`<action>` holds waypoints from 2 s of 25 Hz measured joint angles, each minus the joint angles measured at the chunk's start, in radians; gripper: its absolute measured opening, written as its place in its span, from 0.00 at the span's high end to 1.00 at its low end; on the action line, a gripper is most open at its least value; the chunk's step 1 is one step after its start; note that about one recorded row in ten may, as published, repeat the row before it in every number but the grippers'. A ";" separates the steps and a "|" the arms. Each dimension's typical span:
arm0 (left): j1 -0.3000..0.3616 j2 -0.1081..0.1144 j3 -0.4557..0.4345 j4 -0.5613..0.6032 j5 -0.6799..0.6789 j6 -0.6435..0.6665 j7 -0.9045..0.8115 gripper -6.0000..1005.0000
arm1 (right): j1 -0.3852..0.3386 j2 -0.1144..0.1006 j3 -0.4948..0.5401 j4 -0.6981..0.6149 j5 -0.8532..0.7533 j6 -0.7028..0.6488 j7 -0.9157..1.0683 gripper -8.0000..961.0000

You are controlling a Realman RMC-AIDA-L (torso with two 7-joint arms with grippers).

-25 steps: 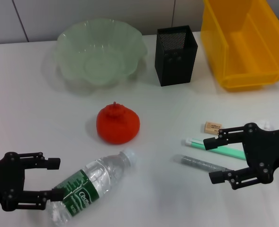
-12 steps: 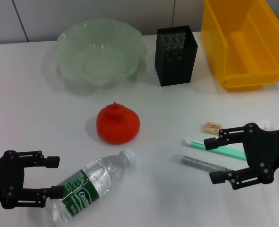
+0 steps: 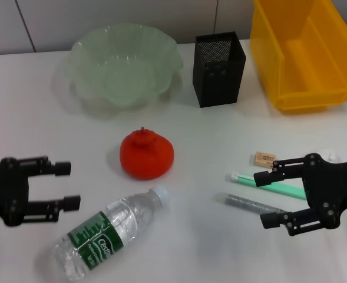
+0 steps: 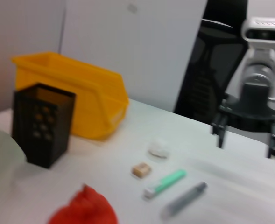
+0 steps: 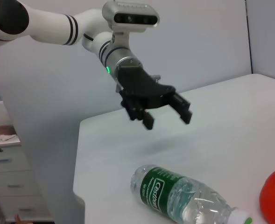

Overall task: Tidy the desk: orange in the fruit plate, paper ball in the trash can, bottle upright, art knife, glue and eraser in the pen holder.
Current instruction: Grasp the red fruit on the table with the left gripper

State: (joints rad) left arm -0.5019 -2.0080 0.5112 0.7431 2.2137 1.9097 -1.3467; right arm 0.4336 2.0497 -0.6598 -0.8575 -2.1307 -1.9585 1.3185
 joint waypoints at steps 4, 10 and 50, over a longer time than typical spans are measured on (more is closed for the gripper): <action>-0.029 -0.024 0.001 0.013 -0.011 -0.086 0.008 0.29 | -0.005 0.000 0.003 0.000 0.000 0.001 0.001 0.23; -0.074 -0.059 0.092 0.005 -0.009 -0.270 -0.006 0.30 | -0.008 0.000 0.005 0.000 0.000 0.001 0.002 0.23; -0.114 -0.072 0.744 -0.132 -0.409 -0.805 -0.045 0.37 | -0.023 0.011 -0.002 0.005 0.001 0.037 -0.003 0.23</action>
State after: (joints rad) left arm -0.6163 -2.0800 1.2548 0.6109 1.8051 1.1049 -1.3922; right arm 0.4110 2.0603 -0.6618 -0.8528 -2.1302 -1.9212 1.3154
